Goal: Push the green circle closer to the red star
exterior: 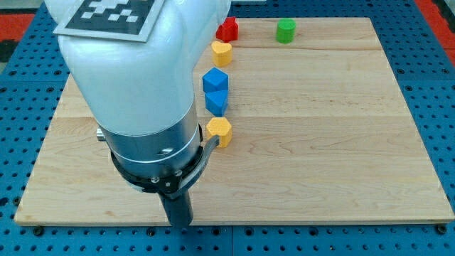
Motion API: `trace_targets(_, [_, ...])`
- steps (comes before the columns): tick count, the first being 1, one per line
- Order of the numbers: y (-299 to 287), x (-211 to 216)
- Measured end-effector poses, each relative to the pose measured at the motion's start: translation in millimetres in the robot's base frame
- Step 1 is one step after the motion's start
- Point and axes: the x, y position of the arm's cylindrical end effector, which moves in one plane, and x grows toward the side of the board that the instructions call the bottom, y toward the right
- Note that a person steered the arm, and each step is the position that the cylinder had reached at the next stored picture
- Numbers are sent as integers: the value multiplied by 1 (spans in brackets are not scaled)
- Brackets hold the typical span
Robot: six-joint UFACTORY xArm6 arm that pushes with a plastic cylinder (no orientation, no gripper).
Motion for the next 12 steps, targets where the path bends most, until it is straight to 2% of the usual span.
trace_targets(11, [-12, 0])
trace_targets(12, [-31, 0])
